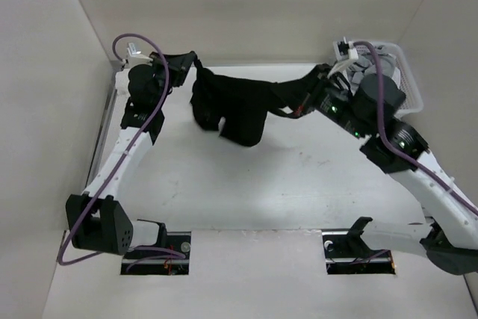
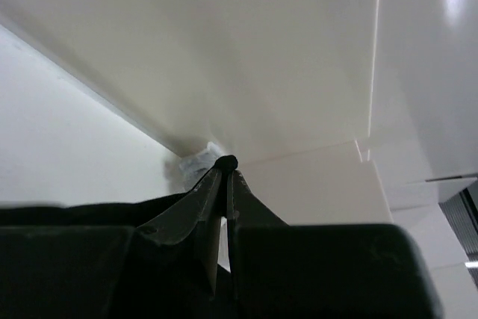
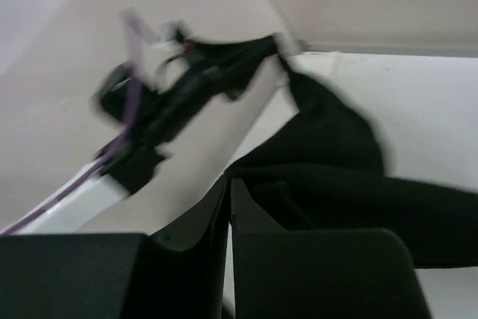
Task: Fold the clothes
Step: Flatten the tank top out
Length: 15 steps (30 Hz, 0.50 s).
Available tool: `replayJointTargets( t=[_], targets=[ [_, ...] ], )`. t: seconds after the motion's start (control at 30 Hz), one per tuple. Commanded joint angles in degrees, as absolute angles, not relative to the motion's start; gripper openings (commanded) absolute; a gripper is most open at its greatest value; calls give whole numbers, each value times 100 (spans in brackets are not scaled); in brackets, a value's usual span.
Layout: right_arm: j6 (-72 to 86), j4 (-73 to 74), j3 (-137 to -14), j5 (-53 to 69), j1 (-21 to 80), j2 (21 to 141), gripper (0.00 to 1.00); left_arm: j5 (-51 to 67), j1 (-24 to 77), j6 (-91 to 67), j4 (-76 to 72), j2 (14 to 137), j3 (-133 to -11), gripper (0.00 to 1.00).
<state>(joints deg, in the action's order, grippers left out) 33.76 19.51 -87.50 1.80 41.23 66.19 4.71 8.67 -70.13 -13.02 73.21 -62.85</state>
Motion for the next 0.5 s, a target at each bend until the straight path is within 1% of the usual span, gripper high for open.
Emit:
replayJointTargets(
  t=[0.0,0.13,0.2,0.23,0.27,0.3,0.37,0.4,0.43,0.47],
  targets=[
    [3050,2012,-8913,-525,5107,6135,7,712,971,-7084,-2293,7399,-6987,2],
    [3102,2180,-8282,-1133,6207,6371,8,817,647,-7093,-2382,7795,-6944,4],
    [3382,2101,-7824,-1187,6577,6783,11,966,392,-7058,-2399,8084,-6926,6],
    [3523,2005,-7613,-1169,6700,7055,15,1054,278,-7075,-2426,8234,-6900,9],
    [3646,1830,-7394,-1125,6815,7362,21,1168,172,-7066,-2469,8392,-6873,17],
    [3700,1663,-7235,-1047,6911,7644,30,1265,76,-7049,-2505,8515,-6803,28],
    [3726,1434,-7067,-827,7000,8067,48,1318,-135,-7110,-2540,8587,-6358,46],
    [3700,1328,-6988,-783,7009,8147,55,1292,-223,-7110,-2592,8517,-6024,49],
    [3665,1205,-6848,-817,7009,8139,61,1196,-303,-7119,-2688,8395,-5646,50],
    [3665,1100,-6716,-826,7000,8078,63,1056,-356,-7128,-2829,8246,-5251,50]
  ],
)
